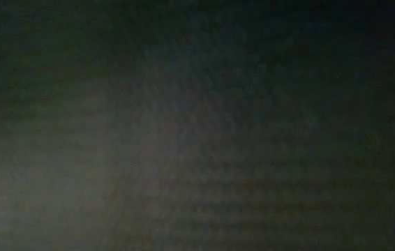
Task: Sort microfiber towel by color & place in baskets
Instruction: Put the white towel into the top transparent bin
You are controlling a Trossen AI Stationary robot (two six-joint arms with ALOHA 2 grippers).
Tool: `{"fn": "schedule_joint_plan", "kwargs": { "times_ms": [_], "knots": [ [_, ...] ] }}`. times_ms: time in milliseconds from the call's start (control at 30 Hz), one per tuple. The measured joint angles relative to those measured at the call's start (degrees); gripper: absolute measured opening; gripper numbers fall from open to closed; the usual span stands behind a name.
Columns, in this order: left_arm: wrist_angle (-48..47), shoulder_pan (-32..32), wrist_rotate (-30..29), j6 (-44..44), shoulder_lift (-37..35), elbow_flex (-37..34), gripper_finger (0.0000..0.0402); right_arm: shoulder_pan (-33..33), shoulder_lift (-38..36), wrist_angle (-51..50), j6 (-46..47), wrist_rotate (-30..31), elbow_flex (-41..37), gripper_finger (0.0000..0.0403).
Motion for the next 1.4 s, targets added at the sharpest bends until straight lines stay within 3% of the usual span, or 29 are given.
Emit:
{"fn": "schedule_joint_plan", "kwargs": {
  "times_ms": [267,1133,1400],
  "knots": [
    [0.22,0.00,0.00,0.02,0.00,0.00,0.0078,0.00,3.23,7.34,-1.51,-6.77,0.12,0.0171],
    [0.46,0.00,0.39,0.02,0.02,0.00,0.0078,-0.63,4.17,8.49,-1.81,-7.31,0.15,0.0171],
    [0.68,0.00,1.14,0.00,0.04,0.00,0.0078,-0.66,6.68,8.69,0.91,-10.96,0.15,0.0171]
  ]
}}
